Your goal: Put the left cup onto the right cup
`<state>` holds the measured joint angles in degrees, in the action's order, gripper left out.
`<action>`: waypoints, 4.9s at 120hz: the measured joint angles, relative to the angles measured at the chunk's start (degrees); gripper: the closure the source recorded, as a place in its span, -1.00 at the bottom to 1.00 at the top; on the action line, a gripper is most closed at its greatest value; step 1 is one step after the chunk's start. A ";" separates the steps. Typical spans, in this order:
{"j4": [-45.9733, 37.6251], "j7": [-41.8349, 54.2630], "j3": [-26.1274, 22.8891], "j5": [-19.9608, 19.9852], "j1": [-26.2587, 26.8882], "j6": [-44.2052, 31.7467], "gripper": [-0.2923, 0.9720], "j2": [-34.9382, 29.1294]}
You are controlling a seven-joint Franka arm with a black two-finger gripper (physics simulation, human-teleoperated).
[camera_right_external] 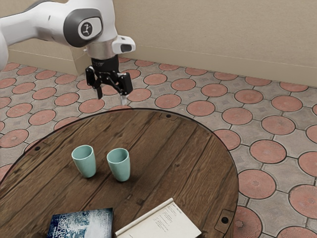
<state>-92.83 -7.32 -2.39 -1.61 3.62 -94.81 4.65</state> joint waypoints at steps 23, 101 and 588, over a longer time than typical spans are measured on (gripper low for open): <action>-0.43 -0.64 0.01 -0.04 -0.07 -0.68 -0.54 -0.25; -21.60 -2.13 0.02 0.50 -1.63 -13.89 -0.45 -5.65; -23.99 -7.40 -3.88 -2.57 -12.13 -17.87 0.70 -3.43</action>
<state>-116.82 -14.72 -6.26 -4.19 -8.51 -112.68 1.22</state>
